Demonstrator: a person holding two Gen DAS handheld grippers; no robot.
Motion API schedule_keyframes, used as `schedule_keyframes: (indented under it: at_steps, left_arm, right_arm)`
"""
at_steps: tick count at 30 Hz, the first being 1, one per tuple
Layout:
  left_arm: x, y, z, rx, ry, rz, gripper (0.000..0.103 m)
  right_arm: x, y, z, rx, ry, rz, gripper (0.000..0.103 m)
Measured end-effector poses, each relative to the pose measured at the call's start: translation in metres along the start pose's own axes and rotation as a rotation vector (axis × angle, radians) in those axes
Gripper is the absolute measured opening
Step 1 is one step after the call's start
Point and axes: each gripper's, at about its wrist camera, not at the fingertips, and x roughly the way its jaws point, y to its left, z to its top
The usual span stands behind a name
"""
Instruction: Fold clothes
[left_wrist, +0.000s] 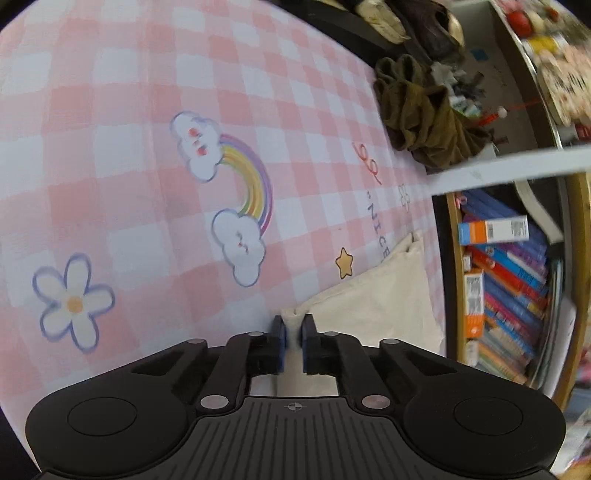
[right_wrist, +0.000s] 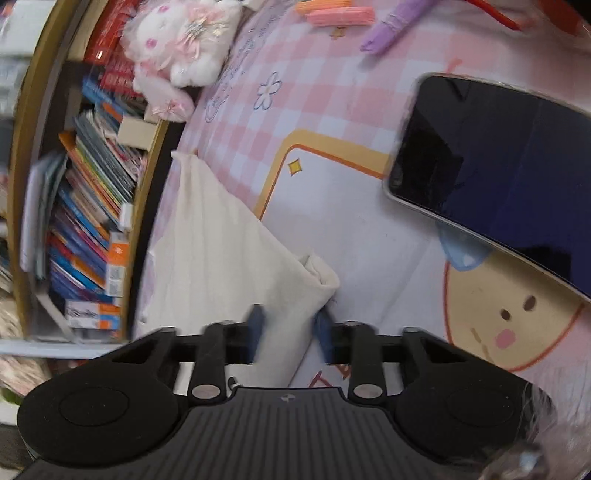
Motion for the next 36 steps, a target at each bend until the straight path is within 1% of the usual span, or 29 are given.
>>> schedule_keyframes:
  at_steps: [1, 3, 4, 5, 6, 7, 10, 11, 12, 13, 14, 18, 21, 22, 24, 26, 27, 28, 29, 30, 32, 33, 36]
  left_arm:
    - [-0.002, -0.003, 0.004, 0.019, -0.004, -0.004, 0.005]
    - [-0.017, -0.013, 0.015, 0.062, -0.021, -0.052, 0.004]
    - [-0.026, -0.020, 0.021, 0.098, -0.031, -0.087, 0.004]
    - [-0.037, -0.027, 0.026, 0.159, -0.040, -0.108, 0.004]
    - [-0.047, -0.030, 0.029, 0.216, -0.046, -0.117, 0.005]
    - [-0.053, -0.029, 0.031, 0.257, -0.043, -0.114, 0.005]
    - [-0.048, 0.005, 0.040, 0.216, 0.040, -0.059, 0.005]
    - [-0.045, 0.020, 0.043, 0.169, 0.066, -0.057, 0.005]
    - [-0.046, 0.033, 0.045, 0.120, 0.078, -0.068, 0.005]
    - [-0.048, 0.042, 0.046, 0.087, 0.083, -0.095, 0.005]
    - [-0.051, 0.046, 0.048, 0.078, 0.087, -0.125, 0.005]
    - [-0.052, 0.048, 0.056, 0.148, 0.130, -0.149, 0.005]
    - [-0.051, 0.050, 0.062, 0.170, 0.168, -0.158, 0.005]
    - [-0.051, 0.050, 0.063, 0.178, 0.178, -0.163, 0.006]
    - [-0.050, 0.051, 0.064, 0.194, 0.198, -0.172, 0.008]
    - [-0.048, 0.053, 0.065, 0.204, 0.224, -0.184, 0.011]
    - [-0.047, 0.053, 0.066, 0.207, 0.236, -0.187, 0.015]
    - [-0.045, 0.054, 0.068, 0.207, 0.249, -0.185, 0.018]
    - [-0.044, 0.055, 0.069, 0.203, 0.261, -0.185, 0.024]
    - [-0.043, 0.056, 0.070, 0.195, 0.272, -0.193, 0.032]
    - [-0.040, 0.061, 0.072, 0.168, 0.296, -0.194, 0.041]
    - [-0.039, 0.064, 0.073, 0.154, 0.304, -0.199, 0.041]
    - [-0.037, 0.072, 0.075, 0.115, 0.322, -0.220, 0.042]
  right_arm:
    - [0.001, 0.004, -0.001, -0.020, -0.005, 0.004, 0.003]
    - [0.002, 0.011, -0.004, -0.060, -0.016, 0.012, 0.003]
    - [0.003, 0.015, -0.005, -0.080, -0.021, 0.016, 0.003]
    - [-0.005, 0.022, -0.008, -0.121, -0.027, 0.046, 0.003]
    - [-0.012, 0.029, -0.012, -0.162, -0.032, 0.076, 0.003]
    - [-0.016, 0.031, -0.017, -0.188, -0.026, 0.060, 0.003]
    - [-0.009, 0.012, -0.032, -0.179, 0.018, -0.062, 0.003]
    - [-0.005, 0.004, -0.038, -0.155, 0.031, -0.091, 0.003]
    - [-0.007, 0.000, -0.045, -0.157, 0.018, -0.102, 0.003]
    - [-0.010, -0.003, -0.051, -0.160, 0.005, -0.113, 0.003]
    - [-0.013, -0.001, -0.058, -0.170, -0.011, -0.115, 0.003]
    - [-0.013, 0.017, -0.078, -0.297, -0.046, -0.186, 0.003]
    - [-0.009, 0.017, -0.090, -0.313, -0.074, -0.227, 0.003]
    - [-0.010, 0.016, -0.093, -0.315, -0.088, -0.228, 0.004]
    - [-0.012, 0.019, -0.099, -0.348, -0.106, -0.254, 0.004]
    - [-0.015, 0.025, -0.106, -0.397, -0.125, -0.296, 0.015]
    - [-0.017, 0.029, -0.110, -0.424, -0.140, -0.322, 0.025]
    - [-0.019, 0.032, -0.114, -0.451, -0.154, -0.348, 0.031]
    - [-0.021, 0.036, -0.119, -0.474, -0.165, -0.361, 0.033]
    - [-0.022, 0.040, -0.123, -0.498, -0.175, -0.375, 0.036]
    - [-0.024, 0.049, -0.133, -0.538, -0.194, -0.396, 0.042]
    - [-0.024, 0.052, -0.137, -0.551, -0.200, -0.403, 0.044]
    - [-0.023, 0.063, -0.148, -0.585, -0.211, -0.420, 0.046]
